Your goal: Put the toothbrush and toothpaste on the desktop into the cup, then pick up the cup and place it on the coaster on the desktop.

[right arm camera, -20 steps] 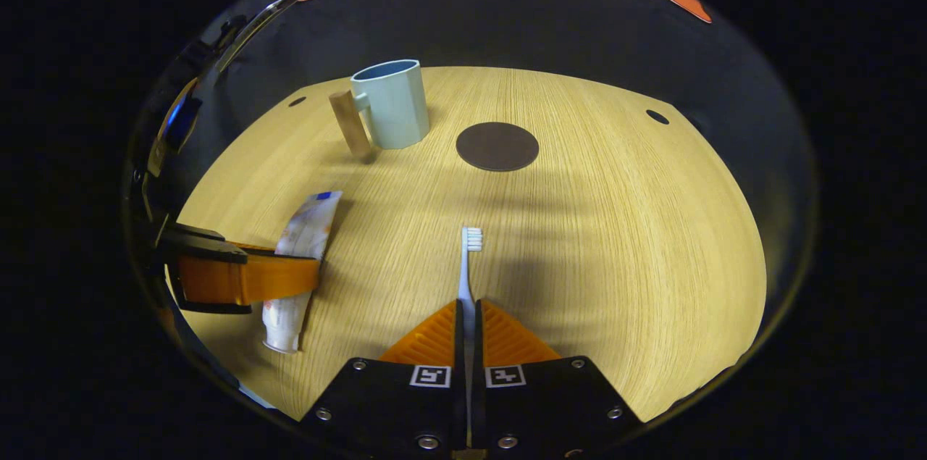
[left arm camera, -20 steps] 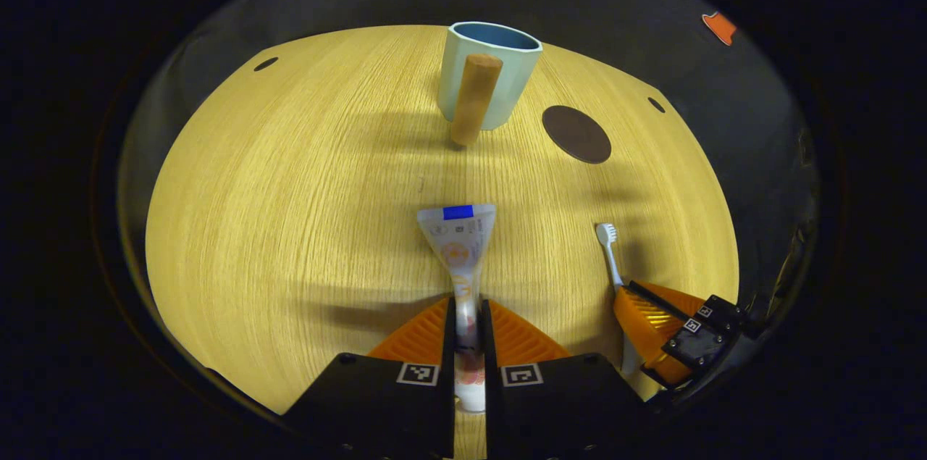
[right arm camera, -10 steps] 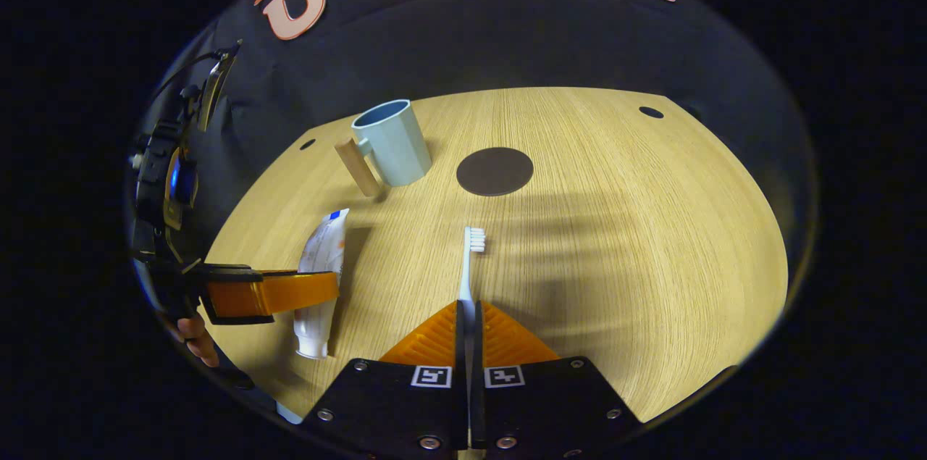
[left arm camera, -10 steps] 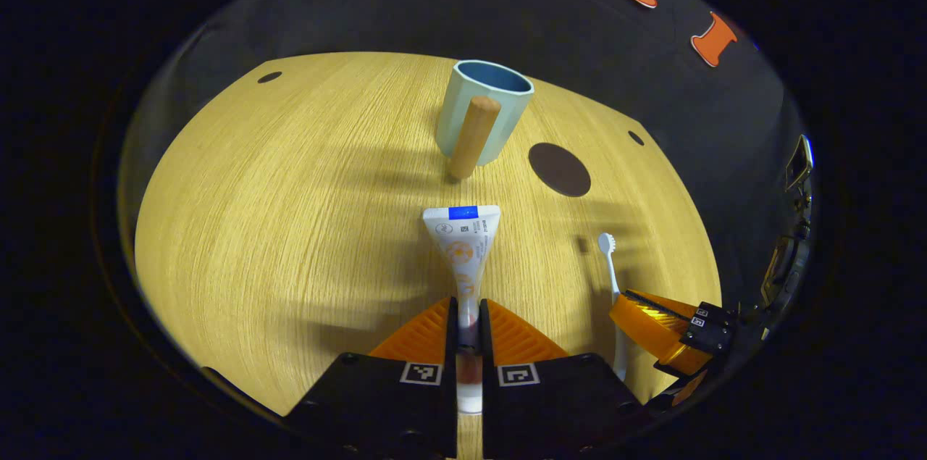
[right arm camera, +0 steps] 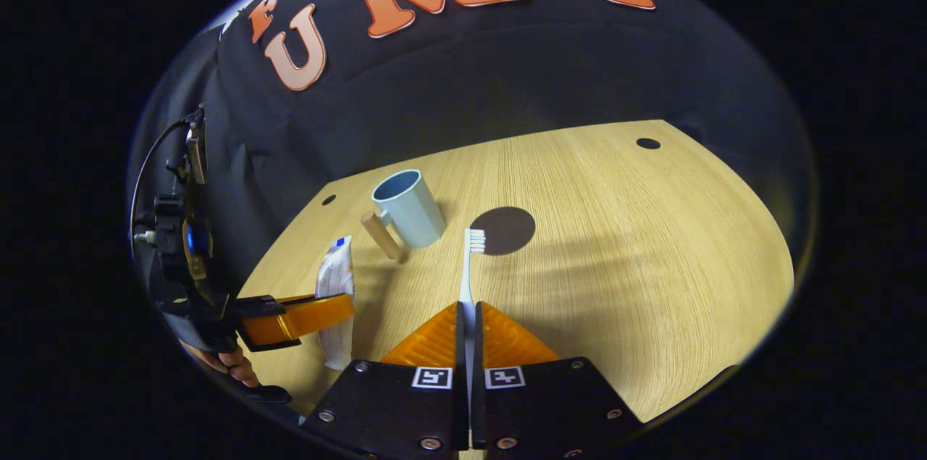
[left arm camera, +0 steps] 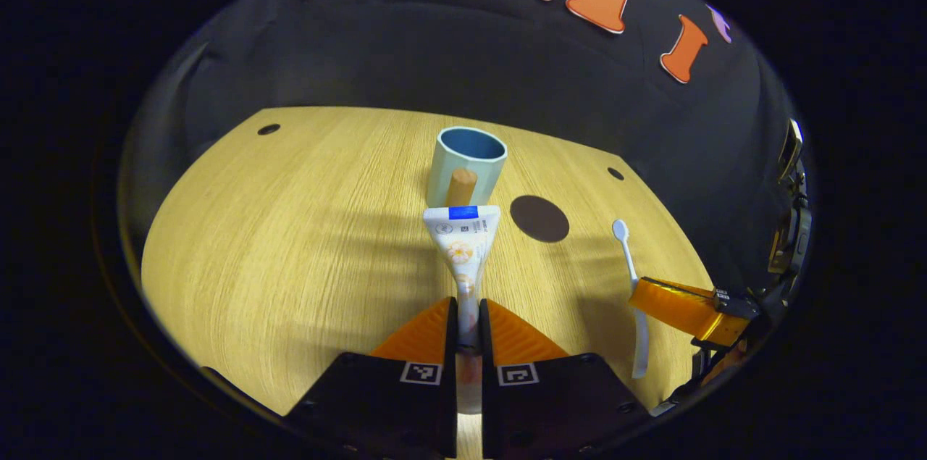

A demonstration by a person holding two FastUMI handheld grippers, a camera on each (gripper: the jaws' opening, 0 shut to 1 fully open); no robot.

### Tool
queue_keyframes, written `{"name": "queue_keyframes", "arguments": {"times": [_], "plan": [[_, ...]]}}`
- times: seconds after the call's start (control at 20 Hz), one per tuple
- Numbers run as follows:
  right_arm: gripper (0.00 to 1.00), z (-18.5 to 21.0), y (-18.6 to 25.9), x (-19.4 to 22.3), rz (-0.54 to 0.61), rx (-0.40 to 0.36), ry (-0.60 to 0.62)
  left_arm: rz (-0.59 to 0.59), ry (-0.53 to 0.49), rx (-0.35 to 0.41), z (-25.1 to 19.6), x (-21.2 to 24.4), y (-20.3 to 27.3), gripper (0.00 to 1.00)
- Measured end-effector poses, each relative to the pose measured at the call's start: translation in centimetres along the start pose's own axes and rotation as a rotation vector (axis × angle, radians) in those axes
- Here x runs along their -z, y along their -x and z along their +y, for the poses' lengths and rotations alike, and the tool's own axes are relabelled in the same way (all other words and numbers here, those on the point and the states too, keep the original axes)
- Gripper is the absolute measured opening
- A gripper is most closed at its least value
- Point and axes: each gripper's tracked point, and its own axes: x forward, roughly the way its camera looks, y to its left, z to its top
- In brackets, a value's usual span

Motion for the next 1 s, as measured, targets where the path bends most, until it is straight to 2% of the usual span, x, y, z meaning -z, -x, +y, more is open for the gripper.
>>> {"name": "queue_keyframes", "arguments": {"times": [0.2, 0.35, 0.55, 1.0], "plan": [[0.02, 0.9, 0.2, -3.0, -0.121, -0.035, -0.005, -0.171, 0.019, 0.018, 0.1, -1.0, 0.6, 0.13], [0.02, 1.0, 0.6, -3.7, -0.149, -0.051, 0.005, -0.262, -0.013, 0.009, 0.4, -2.7, 0.9, 0.13], [0.02, 1.1, 0.7, -5.1, -0.186, -0.059, 0.004, -0.344, 0.0, 0.023, 0.6, -5.6, 0.8, 0.13], [0.02, -0.6, 0.3, -8.1, -0.266, -0.022, -0.005, -0.533, 0.046, 0.039, 1.5, -13.6, -1.0, 0.13]]}}
